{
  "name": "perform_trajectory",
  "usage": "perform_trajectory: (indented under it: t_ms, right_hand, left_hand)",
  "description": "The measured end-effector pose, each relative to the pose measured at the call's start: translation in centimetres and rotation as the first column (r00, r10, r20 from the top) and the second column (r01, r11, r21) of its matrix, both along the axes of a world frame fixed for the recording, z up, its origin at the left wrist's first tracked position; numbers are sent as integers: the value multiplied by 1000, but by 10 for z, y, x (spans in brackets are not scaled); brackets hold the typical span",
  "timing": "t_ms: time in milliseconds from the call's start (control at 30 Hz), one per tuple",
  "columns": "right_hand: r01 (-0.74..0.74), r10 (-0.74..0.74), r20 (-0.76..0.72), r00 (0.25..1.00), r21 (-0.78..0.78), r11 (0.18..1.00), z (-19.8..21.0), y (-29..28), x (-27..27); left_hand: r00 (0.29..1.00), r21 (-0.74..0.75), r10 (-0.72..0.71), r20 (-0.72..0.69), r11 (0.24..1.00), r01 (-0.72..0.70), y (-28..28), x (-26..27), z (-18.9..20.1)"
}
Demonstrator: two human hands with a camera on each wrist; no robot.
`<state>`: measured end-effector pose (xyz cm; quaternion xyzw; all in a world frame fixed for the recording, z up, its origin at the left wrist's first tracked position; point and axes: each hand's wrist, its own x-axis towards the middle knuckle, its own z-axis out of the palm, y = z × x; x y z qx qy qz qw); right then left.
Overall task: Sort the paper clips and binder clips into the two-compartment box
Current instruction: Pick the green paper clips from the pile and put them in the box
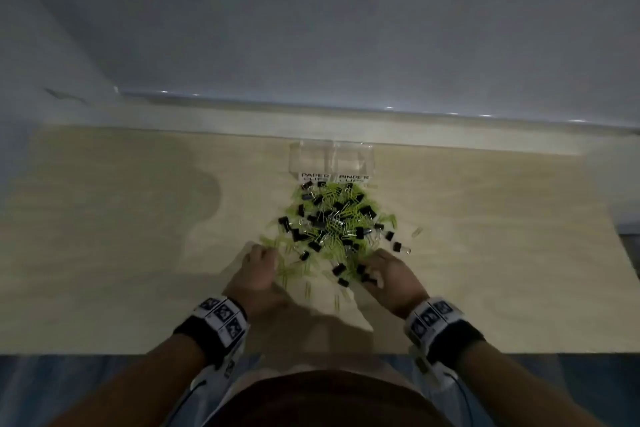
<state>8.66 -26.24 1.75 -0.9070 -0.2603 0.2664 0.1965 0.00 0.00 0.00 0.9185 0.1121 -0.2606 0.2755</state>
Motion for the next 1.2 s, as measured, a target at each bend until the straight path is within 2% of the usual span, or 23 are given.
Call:
perform_trajectory:
  t_ms: [33,133,233,367,533,633,733,833,900,967,1067,1133,1200]
  right_hand:
    - [-1,-1,31,1000,41,999,-5,8,4]
    - [-1,1,41,999,10,1000,-2,36,9]
    - [-4,5,39,999,-16,1000,-11,57,9]
    - [79,-75,40,996,-111,991,-16,79,16]
    - [139,-131,83,988,-113,984,-25,89,20]
    - [118,-108,115,988,-85,989,-29,89,20]
    - [82,-74,134,988,-50,995,-27,88,22]
    - [79,-77,86,993,-21,997,-22,83,31]
    - [149,-150,22,988,60,987,-19,78,38]
    - [335,-320,-119,940,149,930,-18,72,43]
    - [608,-505,-409,760,174,775,-13,66,52]
    - [717,-542,-565,623,134,684,-8,64,60]
    - [750,-535,-627,566,122,650,-5,64,69]
  left_hand:
    - [1000,22,4,10,1000,-5,-5,2,-2]
    - [998,80,45,47,996,-49,-15,6,-7]
    - [993,64,94,67,993,-98,-22,15,-15]
    - [986,33,131,107,990,-135,-27,29,-20]
    - [967,-34,192,165,981,-189,-26,40,-22]
    - [972,-44,151,178,988,-145,-23,45,-21]
    - [981,-16,39,192,999,-36,-16,49,-22]
    - [974,7,-96,203,995,97,-7,50,-20]
    - [967,18,-154,204,988,153,0,51,-18]
    - [963,25,-181,201,983,180,9,52,-16]
    - [975,-30,-126,181,991,133,19,54,-16]
    - [988,-114,-30,152,992,47,23,56,-16]
    - [988,-223,82,128,973,-52,27,60,-15]
